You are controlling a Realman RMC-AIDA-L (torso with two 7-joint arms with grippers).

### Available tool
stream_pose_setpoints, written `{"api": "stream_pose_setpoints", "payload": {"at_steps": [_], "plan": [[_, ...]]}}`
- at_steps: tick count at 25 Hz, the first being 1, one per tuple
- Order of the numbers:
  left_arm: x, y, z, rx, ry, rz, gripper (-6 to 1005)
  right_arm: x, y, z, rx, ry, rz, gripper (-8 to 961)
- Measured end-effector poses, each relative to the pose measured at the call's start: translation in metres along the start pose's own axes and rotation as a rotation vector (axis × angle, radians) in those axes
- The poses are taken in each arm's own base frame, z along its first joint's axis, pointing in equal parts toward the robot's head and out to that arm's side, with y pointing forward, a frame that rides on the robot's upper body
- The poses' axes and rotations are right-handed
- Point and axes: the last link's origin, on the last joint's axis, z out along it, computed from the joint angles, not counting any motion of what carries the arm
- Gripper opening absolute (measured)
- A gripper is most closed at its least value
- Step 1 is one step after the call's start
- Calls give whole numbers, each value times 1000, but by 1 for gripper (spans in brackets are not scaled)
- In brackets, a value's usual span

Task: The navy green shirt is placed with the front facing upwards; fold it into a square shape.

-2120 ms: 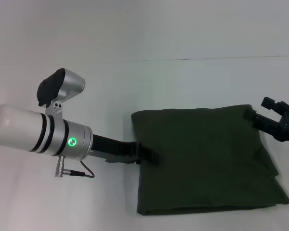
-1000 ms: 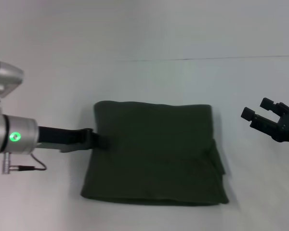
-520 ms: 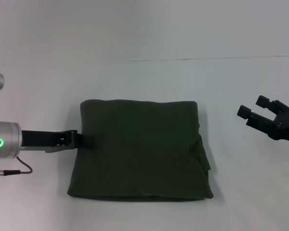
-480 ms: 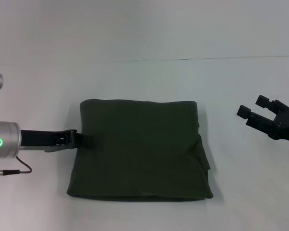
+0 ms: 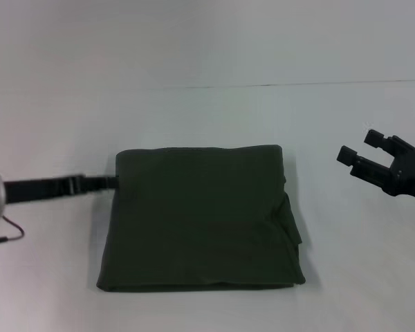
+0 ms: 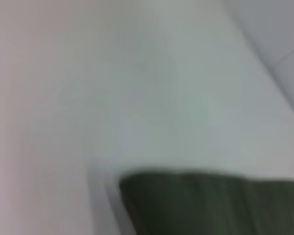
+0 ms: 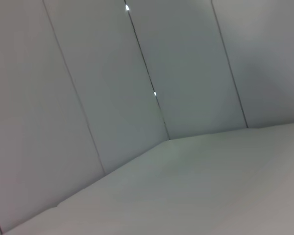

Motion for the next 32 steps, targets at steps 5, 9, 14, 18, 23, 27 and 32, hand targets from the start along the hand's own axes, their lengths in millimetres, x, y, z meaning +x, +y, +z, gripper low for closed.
{"api": "stream_pose_setpoints", "payload": {"at_steps": [5,9,14,18,23,27,32], "plan": [[15,6,-17,-69,189,221,458,-5,3,9,-48,32,-63,920],[24,20,-28,-154,260,434,541,-5,16,28,-158,90,-147,920],[18,44,-32,-314,217,695,750,0,38,50,-299,139,-246,919],[3,54,-36,-425,154,831,858,8,58,60,-425,177,-311,919],[-19,46,-37,-444,58,840,919,17,75,61,-556,219,-361,917],[-35,36,-41,-414,72,817,919,23,84,62,-611,243,-363,915],[-47,29,-47,-396,85,795,919,25,91,65,-644,250,-362,915]]}}
